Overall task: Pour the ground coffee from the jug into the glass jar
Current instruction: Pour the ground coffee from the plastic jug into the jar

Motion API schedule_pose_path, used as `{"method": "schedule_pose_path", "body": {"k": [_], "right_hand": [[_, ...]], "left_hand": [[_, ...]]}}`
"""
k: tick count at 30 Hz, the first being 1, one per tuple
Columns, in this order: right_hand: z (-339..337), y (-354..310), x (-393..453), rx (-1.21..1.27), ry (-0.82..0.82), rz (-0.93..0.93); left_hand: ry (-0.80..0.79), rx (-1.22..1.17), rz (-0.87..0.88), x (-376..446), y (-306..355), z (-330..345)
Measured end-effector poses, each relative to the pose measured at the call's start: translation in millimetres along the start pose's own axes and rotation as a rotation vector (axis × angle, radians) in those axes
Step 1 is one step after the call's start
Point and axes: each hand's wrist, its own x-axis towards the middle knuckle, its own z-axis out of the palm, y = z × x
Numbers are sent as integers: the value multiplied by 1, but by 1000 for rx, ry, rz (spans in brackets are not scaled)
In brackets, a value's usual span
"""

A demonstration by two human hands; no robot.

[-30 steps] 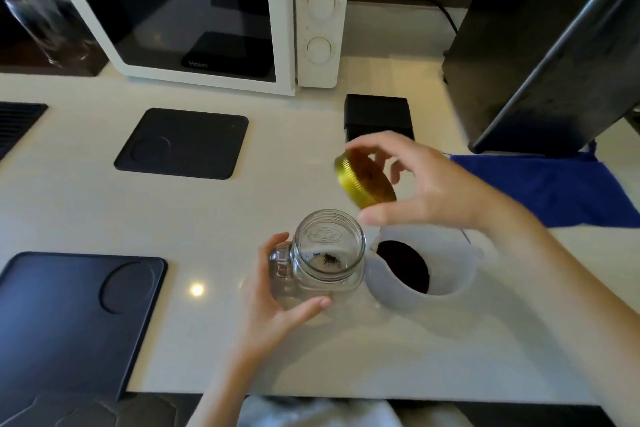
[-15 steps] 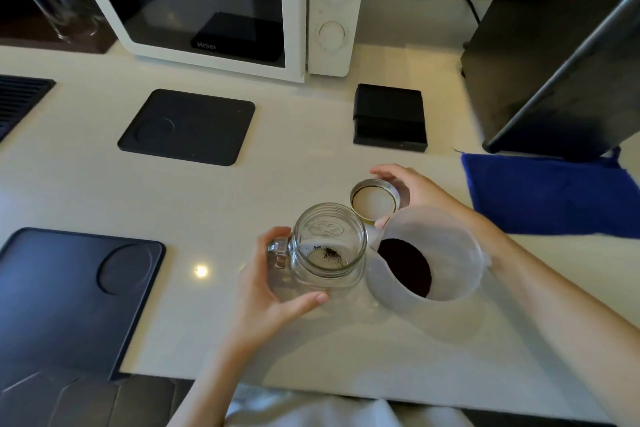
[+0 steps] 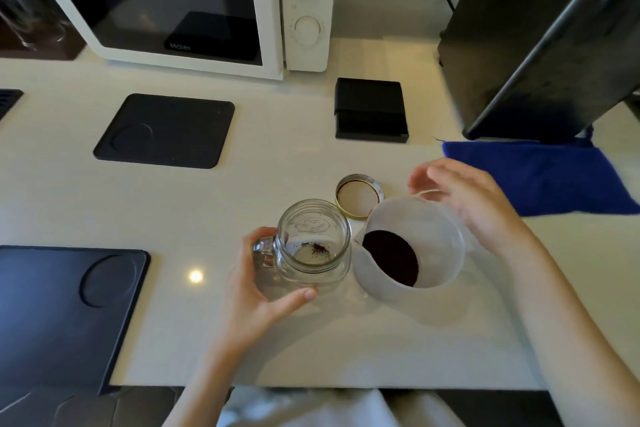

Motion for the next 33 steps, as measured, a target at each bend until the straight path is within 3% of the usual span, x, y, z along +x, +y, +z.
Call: {"method": "schedule_pose_path", "body": {"k": [6,14,18,22,25,28,33], "right_hand": [[23,34,-54,355,406,90],[65,44,-63,529,764,171],[63,36,-57,574,775,176],[43,15,-51,265,784,-26],[34,2,-56,79,673,-221],[39,3,-59,-11,502,-287],[33,1,-58,-21,514,-333]], "left_hand": [[-3,-4,-14,-1,-2,1],[-33,-77,-29,-2,-2,3],[-38,-83,-20,-2,-5,3],[-40,-88,-28,-1,-1,3],[-32,-85,-28,-2,-1,4],[-27,-82,-12,-2,-1,4],[-35,-105,-7,-2,1,4]]}}
